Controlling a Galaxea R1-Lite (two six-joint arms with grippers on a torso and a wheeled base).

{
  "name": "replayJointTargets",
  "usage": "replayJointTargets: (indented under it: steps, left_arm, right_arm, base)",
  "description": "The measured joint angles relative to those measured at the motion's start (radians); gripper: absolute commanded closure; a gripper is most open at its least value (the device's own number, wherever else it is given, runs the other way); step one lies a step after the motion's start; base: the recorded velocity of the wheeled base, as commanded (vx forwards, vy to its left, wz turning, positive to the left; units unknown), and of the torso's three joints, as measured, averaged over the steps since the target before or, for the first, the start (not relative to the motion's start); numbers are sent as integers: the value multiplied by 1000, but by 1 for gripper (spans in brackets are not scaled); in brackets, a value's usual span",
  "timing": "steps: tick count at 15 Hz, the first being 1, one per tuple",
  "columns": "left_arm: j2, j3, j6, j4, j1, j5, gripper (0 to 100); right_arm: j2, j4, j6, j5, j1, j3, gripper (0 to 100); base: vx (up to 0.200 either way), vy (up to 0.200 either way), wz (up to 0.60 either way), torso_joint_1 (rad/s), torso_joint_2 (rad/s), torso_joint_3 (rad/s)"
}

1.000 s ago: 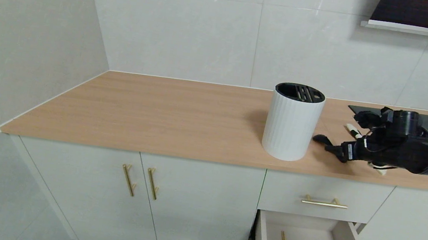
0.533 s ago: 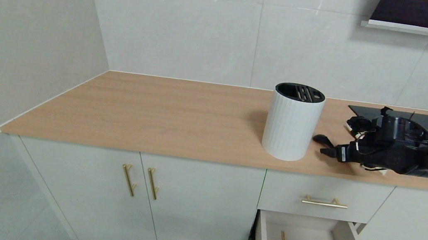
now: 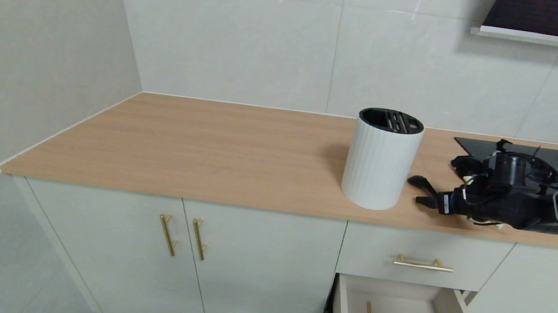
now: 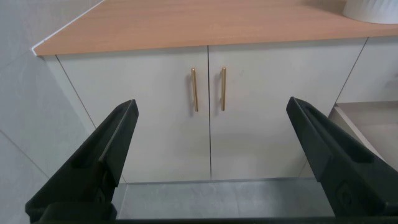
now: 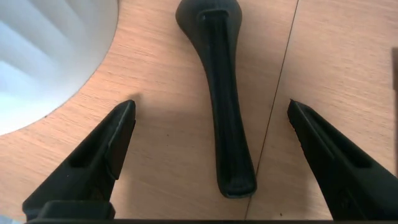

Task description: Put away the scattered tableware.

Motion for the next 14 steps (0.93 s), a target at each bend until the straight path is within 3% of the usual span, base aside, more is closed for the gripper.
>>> replayJointTargets:
  steps: [10, 14]
  left_arm:
    - [0, 0, 0, 0, 0, 0, 0]
    - [0, 0, 0, 0, 0, 0, 0]
  right_arm:
    - [3, 10, 3, -10, 0, -9, 100]
    - [-131, 13, 29, -52, 0, 120, 100]
  base:
    - [0, 0, 0, 0, 0, 0]
    - [0, 0, 0, 0, 0, 0]
